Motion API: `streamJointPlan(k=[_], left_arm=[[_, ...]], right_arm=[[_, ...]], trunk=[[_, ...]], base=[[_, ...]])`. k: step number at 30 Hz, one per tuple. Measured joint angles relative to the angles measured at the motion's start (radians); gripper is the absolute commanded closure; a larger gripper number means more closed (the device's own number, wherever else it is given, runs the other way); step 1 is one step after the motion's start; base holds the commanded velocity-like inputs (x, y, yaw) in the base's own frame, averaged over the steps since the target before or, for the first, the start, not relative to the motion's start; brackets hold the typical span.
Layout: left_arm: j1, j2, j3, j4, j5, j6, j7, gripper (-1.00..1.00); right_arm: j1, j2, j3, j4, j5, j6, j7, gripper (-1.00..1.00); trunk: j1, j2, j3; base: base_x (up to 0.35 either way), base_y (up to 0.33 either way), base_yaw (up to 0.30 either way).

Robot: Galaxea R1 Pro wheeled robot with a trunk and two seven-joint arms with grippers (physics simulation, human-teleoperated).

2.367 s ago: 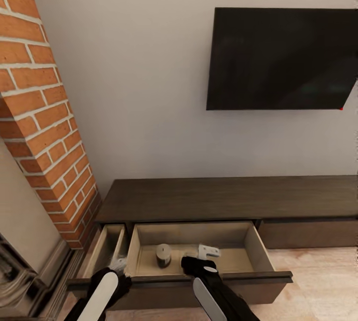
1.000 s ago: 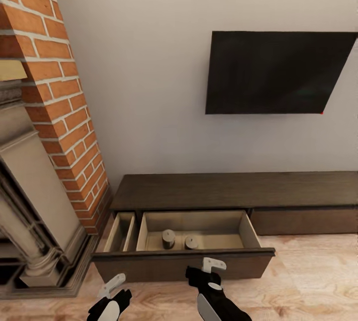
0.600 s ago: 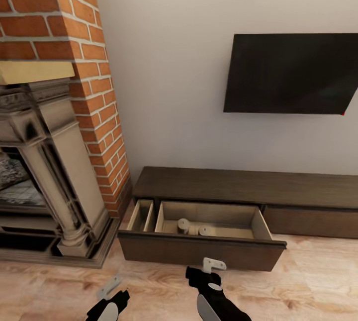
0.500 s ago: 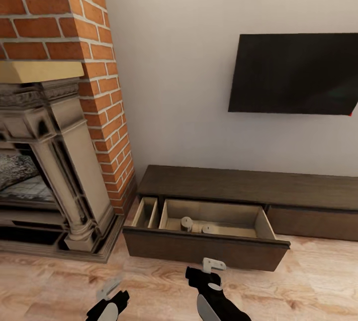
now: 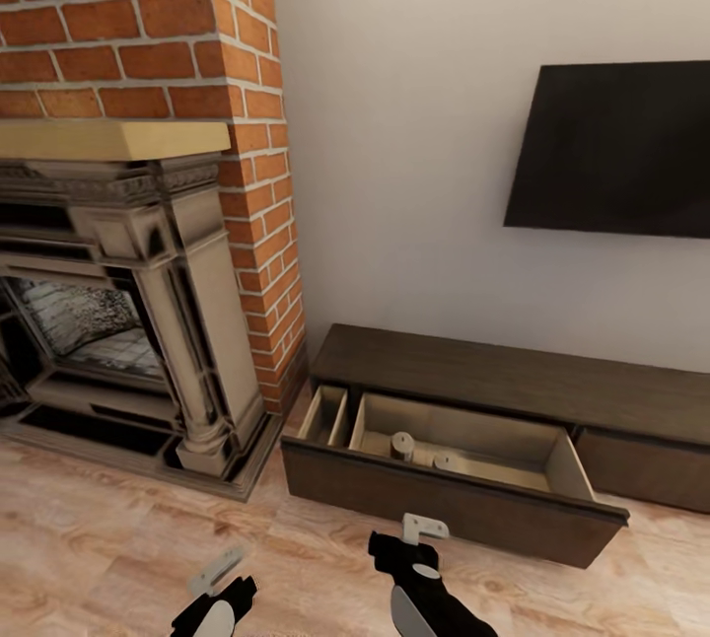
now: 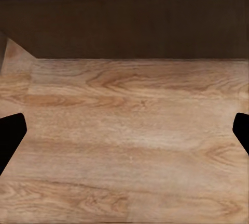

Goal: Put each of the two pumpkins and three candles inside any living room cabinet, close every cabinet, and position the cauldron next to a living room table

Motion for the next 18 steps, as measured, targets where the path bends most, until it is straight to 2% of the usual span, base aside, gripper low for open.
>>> streamJointPlan(k=[6,18], left_arm=[[0.000,0.000,0.000,0.032,0.006,-0.067,0.001,-1.00],[0.000,0.000,0.007,0.052,0.018,-0.092,0.002,-1.00]], right_arm=[[0.000,-0.002,0.000,0.026,0.003,-0.017,0.000,-1.00],[0.000,-0.002,0.001,0.048,0.003,-0.033,0.000,-1.00]], trunk=[[0.000,0.000,0.000],[0.000,0.000,0.000]], base=[[0.000,0.000,0.276],[0.000,0.000,0.276]])
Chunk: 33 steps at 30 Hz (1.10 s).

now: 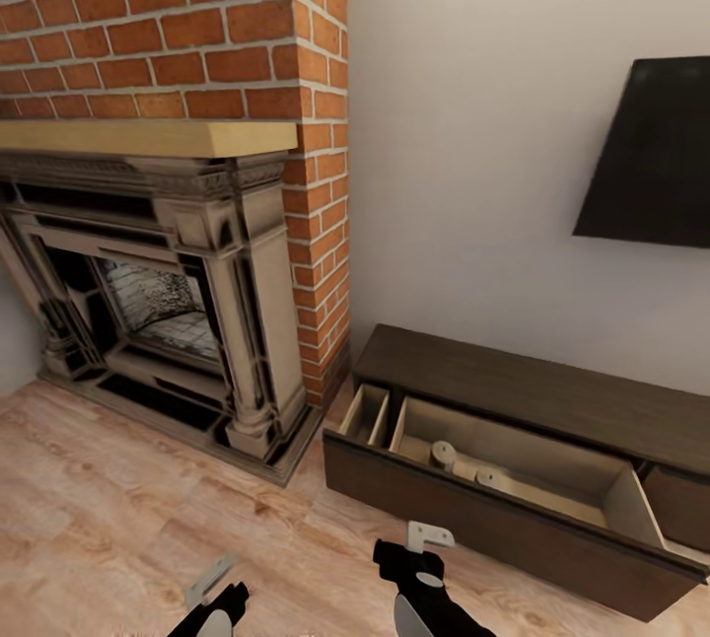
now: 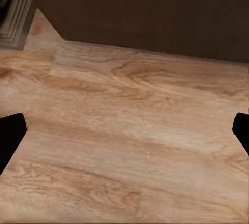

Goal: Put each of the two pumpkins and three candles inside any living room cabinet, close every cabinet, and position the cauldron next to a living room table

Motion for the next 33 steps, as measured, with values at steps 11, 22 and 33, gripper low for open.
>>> streamJointPlan(k=[11,22,33], left_arm=[[0.000,0.000,-0.002,0.003,0.004,-0.027,0.000,-1.00],[0.000,0.001,0.014,0.074,0.005,-0.028,-0.022,-1.00],[0.000,0.016,0.163,0.183,-0.002,-0.026,-0.213,-1.00]], right_arm=[[0.000,-0.002,0.000,0.031,0.003,-0.017,0.000,-1.00],[0.000,0.003,0.001,0.032,0.004,-0.023,0.008,-1.00],[0.001,0.003,0.000,0.084,0.005,-0.028,0.055,-1.00]], trunk=[[-0.038,0.070,0.031],[-0.080,0.147,0.066],[-0.122,0.224,0.100]], base=[[0.000,0.000,0.276],[0.000,0.000,0.276],[-0.092,0.039,0.276]])
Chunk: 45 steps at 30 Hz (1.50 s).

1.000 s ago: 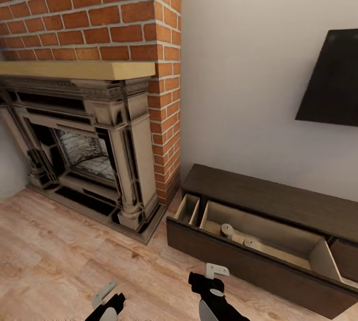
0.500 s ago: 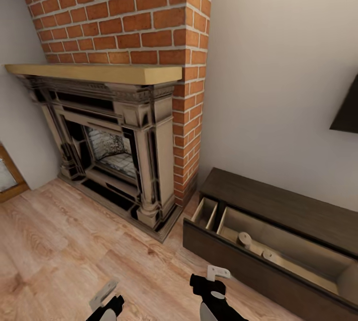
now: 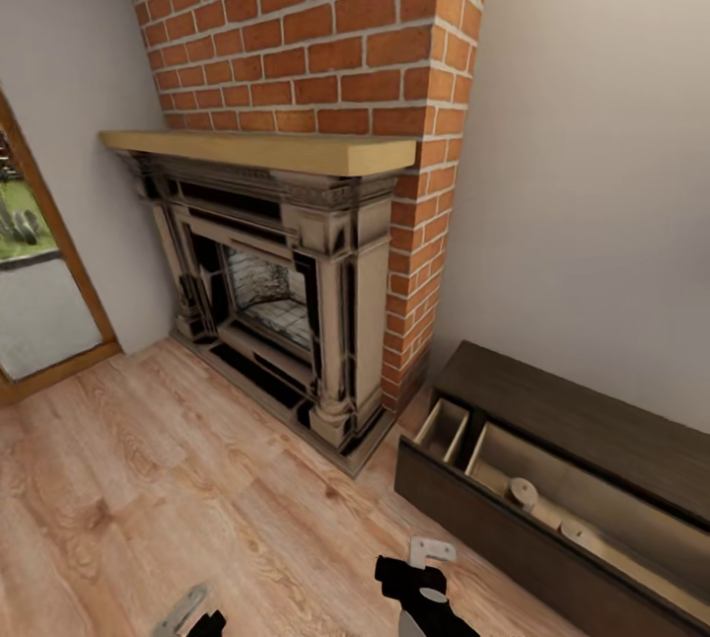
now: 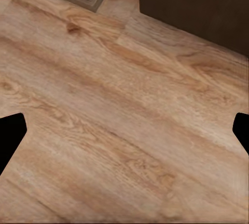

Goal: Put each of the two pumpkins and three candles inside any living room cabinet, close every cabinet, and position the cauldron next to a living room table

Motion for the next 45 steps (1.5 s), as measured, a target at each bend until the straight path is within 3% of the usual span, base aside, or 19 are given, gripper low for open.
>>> streamJointPlan(k=[9,13,18,45], left_arm=[[0.000,0.002,0.010,0.004,0.002,0.001,-0.009,-1.00],[0.000,0.001,0.009,0.001,0.002,0.000,-0.010,-1.00],[0.000,0.001,0.009,0.002,0.002,0.000,-0.011,-1.00],[0.000,-0.001,0.008,0.004,0.005,0.001,-0.010,-1.00]], right_arm=[[0.000,0.002,0.001,0.013,0.000,0.001,0.002,-1.00],[0.000,0.001,0.004,0.017,-0.001,0.001,0.008,-1.00],[0.000,0.002,0.037,0.018,-0.003,0.000,0.021,-1.00],[0.000,0.001,0.063,0.021,-0.002,-0.001,0.023,-1.00]], trunk=[[-0.035,0.063,0.028],[-0.050,0.091,0.041],[-0.070,0.126,0.056],[-0.173,0.315,0.127]], base=[[-0.196,0.123,0.276],[-0.020,0.015,0.276],[-0.003,0.002,0.276],[0.000,0.000,0.273]])
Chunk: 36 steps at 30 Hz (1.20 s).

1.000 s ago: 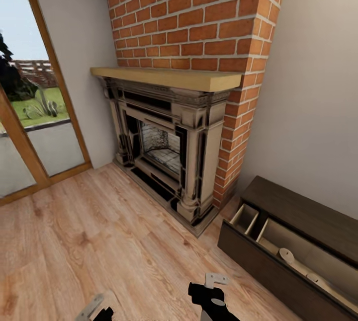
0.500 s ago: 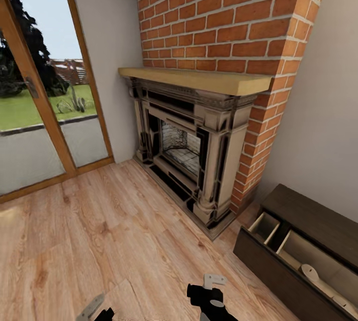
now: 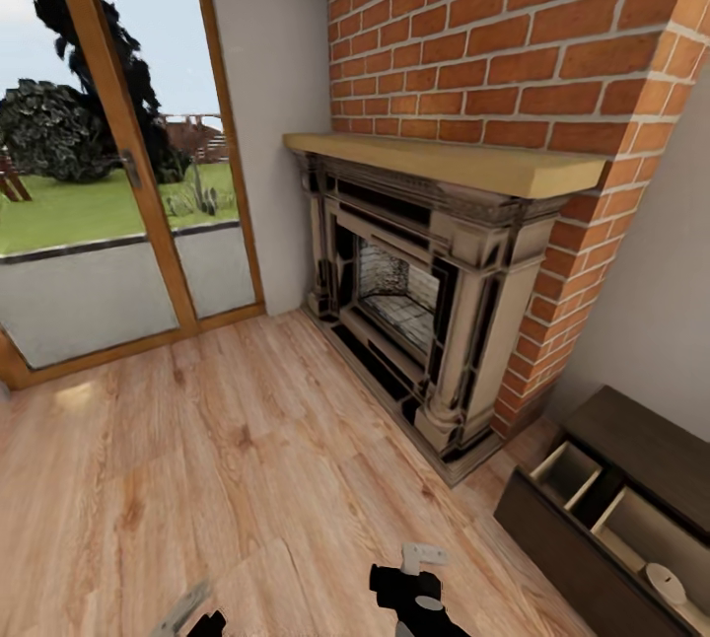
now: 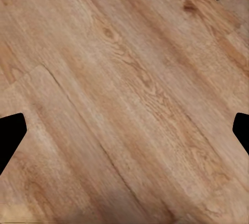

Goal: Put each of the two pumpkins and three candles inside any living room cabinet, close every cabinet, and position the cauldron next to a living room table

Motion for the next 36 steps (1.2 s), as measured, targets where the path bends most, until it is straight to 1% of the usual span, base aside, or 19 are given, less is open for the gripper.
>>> streamJointPlan(k=[8,11,13,16,18,19,22,25,27,28,29,36], left_arm=[[0.000,0.000,-0.005,0.000,-0.001,0.000,-0.001,-1.00],[0.000,0.001,-0.007,0.000,-0.002,0.000,-0.002,-1.00],[0.000,0.000,-0.011,0.001,-0.010,-0.001,-0.010,-1.00],[0.000,0.003,-0.012,0.009,-0.016,-0.001,-0.057,-1.00],[0.000,0.004,-0.011,0.022,-0.017,-0.002,-0.084,-1.00],[0.000,0.007,-0.006,0.046,-0.019,-0.002,-0.102,-1.00],[0.000,0.026,-0.001,0.077,-0.020,-0.002,-0.119,-1.00],[0.000,0.032,0.000,0.084,-0.019,-0.002,-0.122,-1.00],[0.000,0.034,0.000,0.086,-0.019,-0.002,-0.123,-1.00],[0.000,0.035,0.000,0.087,-0.019,-0.002,-0.124,-1.00],[0.000,0.035,0.000,0.088,-0.019,-0.002,-0.124,-1.00],[0.000,0.036,0.001,0.088,-0.021,-0.002,-0.125,-1.00]], right_arm=[[0.000,0.000,0.000,0.000,-0.001,0.000,0.002,-1.00],[0.001,0.001,0.001,0.000,0.000,0.000,0.002,-1.00],[0.000,0.001,0.006,0.000,0.000,0.000,0.002,-1.00],[0.000,0.001,0.023,0.000,0.001,0.000,0.002,-1.00],[0.001,0.001,0.036,0.000,0.000,0.000,0.002,-1.00],[0.001,0.001,0.048,0.000,0.000,0.000,0.002,-1.00],[0.001,0.000,0.062,-0.001,0.000,0.000,0.002,-1.00],[0.001,-0.002,0.065,-0.002,0.000,0.000,0.019,-1.00],[0.001,-0.004,0.066,-0.002,0.000,0.000,0.052,-1.00],[0.001,-0.006,0.066,-0.001,-0.001,0.004,0.087,-1.00],[0.000,-0.007,0.066,-0.001,-0.001,0.006,0.097,-1.00],[0.000,-0.008,0.065,-0.002,-0.001,0.005,0.115,-1.00]], trunk=[[-0.031,0.056,0.021],[-0.031,0.056,0.019],[-0.031,0.056,0.018],[-0.031,0.056,0.016],[-0.031,0.056,0.015],[-0.031,0.056,0.014],[-0.031,0.056,0.013],[-0.031,0.056,0.012],[-0.031,0.056,0.012],[-0.031,0.056,0.012],[-0.031,0.056,0.012],[-0.031,0.056,0.012]], base=[[0.000,0.000,0.272],[0.000,0.000,0.271],[0.000,0.000,0.271],[0.065,0.000,0.271],[0.234,0.000,0.271],[0.287,0.000,0.270],[0.319,0.000,0.134],[0.334,0.000,0.039],[0.338,0.000,0.011],[0.339,0.000,0.004],[0.339,0.000,0.003],[0.318,0.086,0.001]])
